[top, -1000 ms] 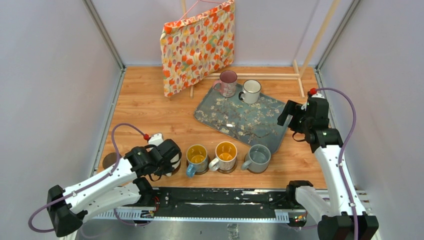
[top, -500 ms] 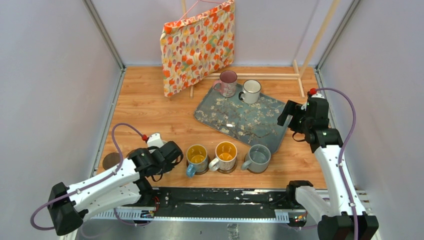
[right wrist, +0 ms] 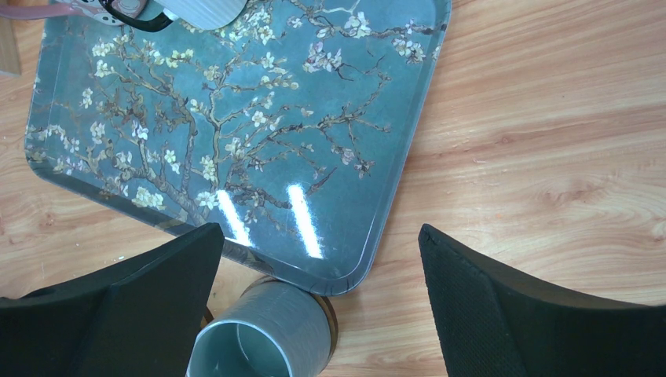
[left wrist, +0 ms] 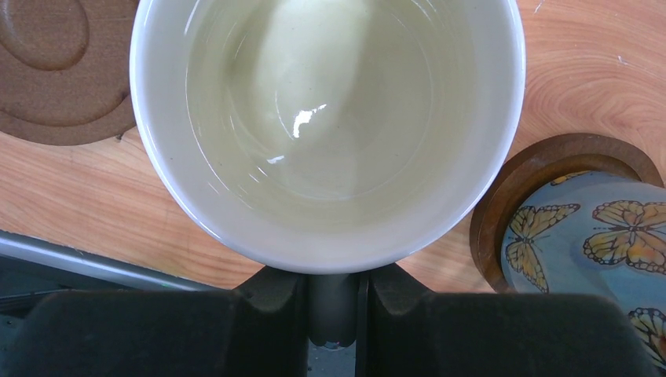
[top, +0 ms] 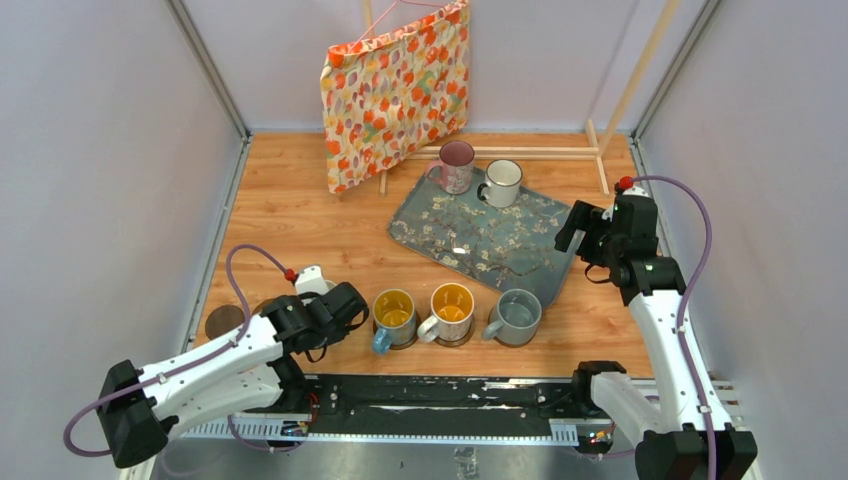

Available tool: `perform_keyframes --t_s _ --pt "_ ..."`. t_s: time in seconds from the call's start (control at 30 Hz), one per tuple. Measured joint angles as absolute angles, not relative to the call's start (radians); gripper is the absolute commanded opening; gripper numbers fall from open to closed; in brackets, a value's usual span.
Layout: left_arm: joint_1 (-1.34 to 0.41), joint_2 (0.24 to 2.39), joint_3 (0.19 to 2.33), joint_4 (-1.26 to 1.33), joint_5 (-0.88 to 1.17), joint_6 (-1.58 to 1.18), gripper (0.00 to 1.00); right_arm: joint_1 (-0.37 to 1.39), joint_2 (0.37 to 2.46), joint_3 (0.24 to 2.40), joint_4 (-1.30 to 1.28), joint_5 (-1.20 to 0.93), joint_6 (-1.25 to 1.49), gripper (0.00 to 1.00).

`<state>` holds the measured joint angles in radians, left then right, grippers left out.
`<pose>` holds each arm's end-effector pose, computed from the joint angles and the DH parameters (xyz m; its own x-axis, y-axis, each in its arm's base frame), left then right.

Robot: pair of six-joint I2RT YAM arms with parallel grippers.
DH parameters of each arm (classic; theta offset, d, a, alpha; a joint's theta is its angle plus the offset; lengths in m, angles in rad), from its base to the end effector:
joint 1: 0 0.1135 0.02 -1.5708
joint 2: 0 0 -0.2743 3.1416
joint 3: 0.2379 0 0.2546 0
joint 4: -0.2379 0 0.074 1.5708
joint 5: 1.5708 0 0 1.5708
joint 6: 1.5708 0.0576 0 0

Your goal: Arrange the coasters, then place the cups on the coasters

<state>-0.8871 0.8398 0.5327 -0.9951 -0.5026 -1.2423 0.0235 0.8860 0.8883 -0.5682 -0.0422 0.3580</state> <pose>0.0998 -0.0785 0.1801 -0.7631 -0.3766 -0.5252 -0.3833 0.9180 -0.1014 0.2047 0.0072 0.3160 -0.5227 0.3379 -0.7827 0.1325 0.9391 0.3170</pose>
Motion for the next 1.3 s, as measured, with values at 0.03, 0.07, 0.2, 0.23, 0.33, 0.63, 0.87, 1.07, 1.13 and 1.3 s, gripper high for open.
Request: perform_keyframes --t_s 0.03,0.07,0.2,0.23,0.33,0.63,0.87,1.07,1.13,1.3 --pt "-0.887 0.84 0.533 -0.995 -0.503 -1.245 0.03 0.023 0.886 0.888 -0.568 -0.042 0.358 1.0" --pt "-0.887 0.839 0.533 -0.995 -0.503 -1.248 0.07 0.023 0.886 0.888 -0.568 -0.042 0.358 1.0" --pt "-0.887 0.829 0.529 -0.993 -0.502 -1.258 0.2 0.023 0.886 0.887 -0.568 -0.042 0.358 1.0" --pt "-0.887 0.827 0.528 -0.992 -0.502 -1.259 0.21 0.023 0.886 0.887 -0.568 -0.042 0.358 1.0" --pt "-0.887 0.822 0.525 -0.992 -0.502 -1.261 0.22 0.023 0.884 0.887 -0.568 -0.042 0.358 1.0" --pt "-0.887 0.822 0.502 -0.998 -0.482 -1.268 0.34 0.023 0.88 0.887 -0.568 -0.042 0.358 1.0" --pt "-0.887 0.809 0.498 -1.002 -0.476 -1.268 0.36 0.023 0.879 0.887 -0.568 -0.042 0.358 1.0" --pt "-0.887 0.791 0.498 -1.006 -0.476 -1.268 0.36 0.023 0.879 0.887 -0.568 -0.042 0.358 1.0" --pt "-0.887 0.788 0.498 -1.008 -0.476 -1.268 0.32 0.023 0.879 0.887 -0.568 -0.042 0.358 1.0" --pt "-0.887 0.795 0.498 -1.008 -0.482 -1.268 0.21 0.023 0.879 0.887 -0.568 -0.042 0.358 1.0"
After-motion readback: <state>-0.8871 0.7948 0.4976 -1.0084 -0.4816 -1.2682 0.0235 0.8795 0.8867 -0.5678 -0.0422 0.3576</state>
